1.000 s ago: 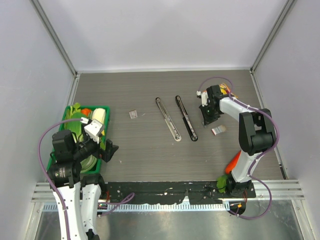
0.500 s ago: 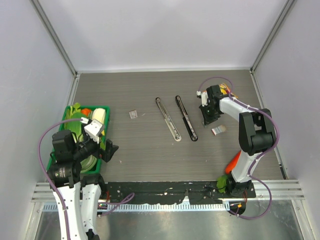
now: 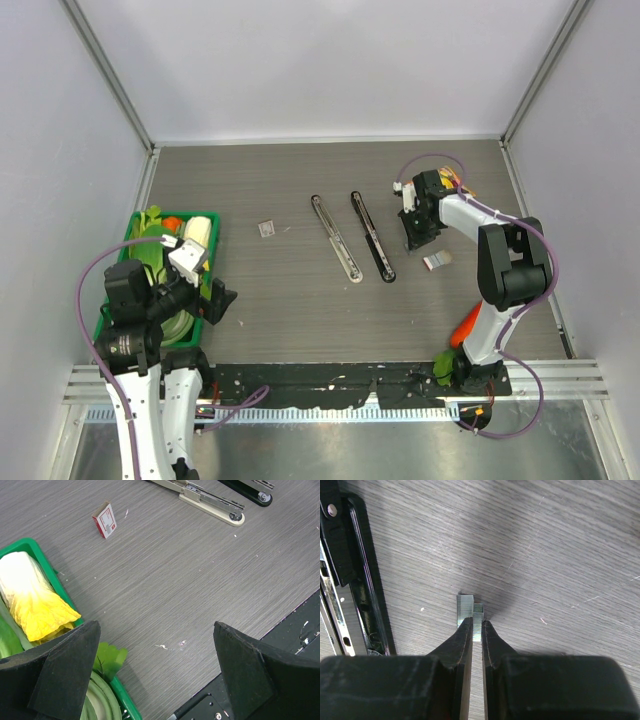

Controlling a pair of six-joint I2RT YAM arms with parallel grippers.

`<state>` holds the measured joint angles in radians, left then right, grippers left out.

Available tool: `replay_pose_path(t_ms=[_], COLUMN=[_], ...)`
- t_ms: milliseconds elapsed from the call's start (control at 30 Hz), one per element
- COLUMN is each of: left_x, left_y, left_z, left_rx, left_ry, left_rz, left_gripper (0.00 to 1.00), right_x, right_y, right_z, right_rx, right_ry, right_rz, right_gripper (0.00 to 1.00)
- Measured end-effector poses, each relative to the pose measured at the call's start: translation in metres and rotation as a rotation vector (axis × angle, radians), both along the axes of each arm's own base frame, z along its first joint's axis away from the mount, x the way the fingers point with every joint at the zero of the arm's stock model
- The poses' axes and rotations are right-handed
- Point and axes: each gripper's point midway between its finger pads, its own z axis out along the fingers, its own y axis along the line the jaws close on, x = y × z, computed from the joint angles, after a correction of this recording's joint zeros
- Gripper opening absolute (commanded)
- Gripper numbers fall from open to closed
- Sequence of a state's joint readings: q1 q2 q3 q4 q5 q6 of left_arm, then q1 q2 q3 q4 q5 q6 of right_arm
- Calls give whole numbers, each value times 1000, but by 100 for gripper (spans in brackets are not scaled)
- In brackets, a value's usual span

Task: Load the staples into the stapler
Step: Adjust the staple at the center of the board.

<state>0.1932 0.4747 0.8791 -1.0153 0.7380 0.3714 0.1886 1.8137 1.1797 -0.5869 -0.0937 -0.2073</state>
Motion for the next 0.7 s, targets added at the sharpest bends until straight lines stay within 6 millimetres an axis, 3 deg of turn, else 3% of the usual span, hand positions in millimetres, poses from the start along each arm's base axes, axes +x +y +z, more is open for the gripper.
replay_pose_path(t_ms=[700], left_x=[-1], left_y=[0], left_z=[1], left_rx=[1], left_ry=[-8], left_rz=[0], left_gripper=[100], right_x=[0], right_y=[0], right_z=[0], right_rx=[0], right_ry=[0], right_rz=[4], right_gripper=[10])
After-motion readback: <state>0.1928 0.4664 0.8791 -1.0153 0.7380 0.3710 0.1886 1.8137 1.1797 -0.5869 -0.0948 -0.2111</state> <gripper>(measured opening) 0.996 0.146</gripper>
